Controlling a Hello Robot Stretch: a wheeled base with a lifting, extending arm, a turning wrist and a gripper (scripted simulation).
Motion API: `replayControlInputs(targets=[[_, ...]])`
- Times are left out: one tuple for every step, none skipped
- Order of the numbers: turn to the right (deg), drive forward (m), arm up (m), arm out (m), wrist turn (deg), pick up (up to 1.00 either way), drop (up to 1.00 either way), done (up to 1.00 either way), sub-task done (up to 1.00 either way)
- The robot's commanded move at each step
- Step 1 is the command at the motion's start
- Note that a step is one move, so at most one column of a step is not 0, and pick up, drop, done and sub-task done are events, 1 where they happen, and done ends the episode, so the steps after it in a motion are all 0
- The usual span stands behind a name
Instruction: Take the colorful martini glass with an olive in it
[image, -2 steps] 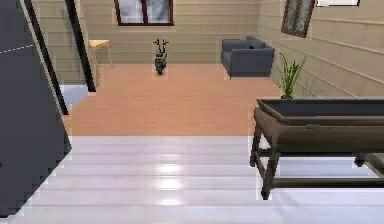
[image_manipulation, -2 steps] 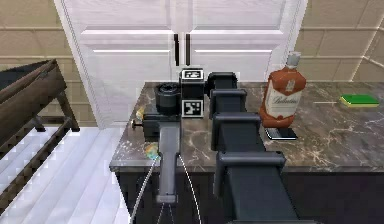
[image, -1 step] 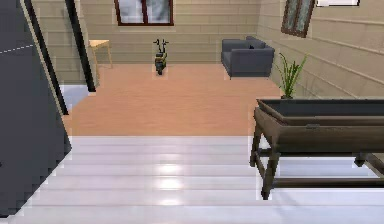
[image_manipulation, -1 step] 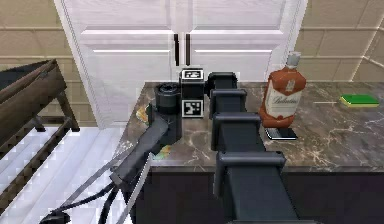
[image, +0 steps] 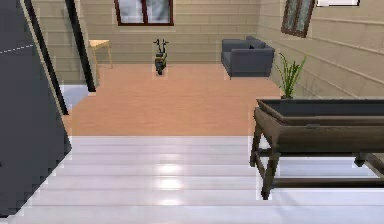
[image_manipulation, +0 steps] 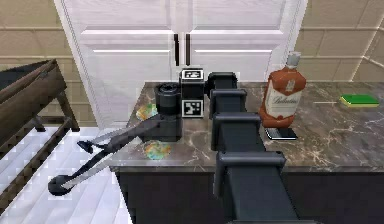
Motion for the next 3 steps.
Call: replayControlInputs(targets=[[0.0, 0.00, 0.00, 0.00, 45.0, 0.00, 0.00, 0.00, 0.00], [0.0, 0.00, 0.00, 0.00, 21.0, 0.00, 0.00, 0.00, 0.00], [0.0, 0.00, 0.00, 0.00, 0.0, 1.00, 0.00, 0.00, 0.00]])
